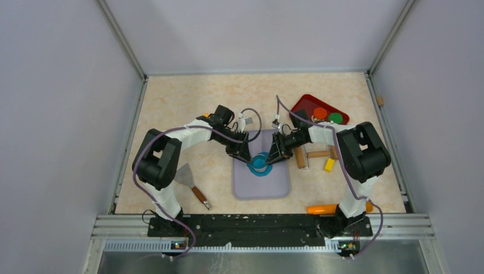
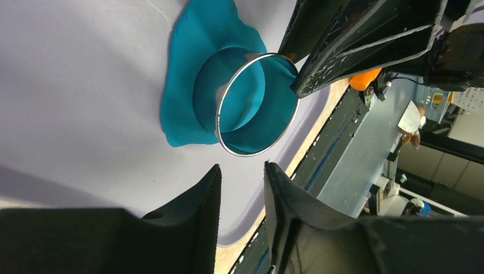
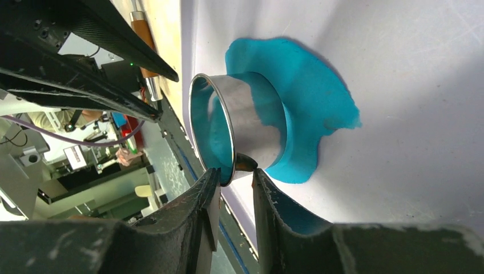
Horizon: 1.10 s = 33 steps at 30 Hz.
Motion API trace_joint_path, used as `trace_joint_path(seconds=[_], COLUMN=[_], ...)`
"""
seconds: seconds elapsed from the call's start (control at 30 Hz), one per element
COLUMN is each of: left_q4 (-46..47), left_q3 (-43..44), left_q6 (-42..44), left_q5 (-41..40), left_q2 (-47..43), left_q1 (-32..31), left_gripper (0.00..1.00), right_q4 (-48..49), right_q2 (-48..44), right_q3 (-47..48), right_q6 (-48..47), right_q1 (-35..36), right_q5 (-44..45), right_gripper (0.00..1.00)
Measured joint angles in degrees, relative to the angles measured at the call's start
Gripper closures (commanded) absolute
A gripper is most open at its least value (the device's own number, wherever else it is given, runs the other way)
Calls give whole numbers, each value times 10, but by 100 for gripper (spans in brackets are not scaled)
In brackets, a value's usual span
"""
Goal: Roll out the dumpling wrappers from the dough
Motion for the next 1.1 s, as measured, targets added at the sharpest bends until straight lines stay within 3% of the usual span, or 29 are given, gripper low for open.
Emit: trace_joint_path(seconds=[0.5,0.77,1.1], left_q4=[-7,-11,-17], left_q3=[29,32,37], left_q6=[1,-2,-13], left_q5=[14,14,30], left_q2=[65,68,89], left_q1=[-13,-15,-9], left_gripper=[78,100,100], right_q4=[-3,-4,-8], right_q2=[7,10,19], right_q3=[0,0,0], right_q6=[-2,-6,-6], right_q1=[0,0,0], right_q5=[13,15,18], right_gripper=[76,80,89])
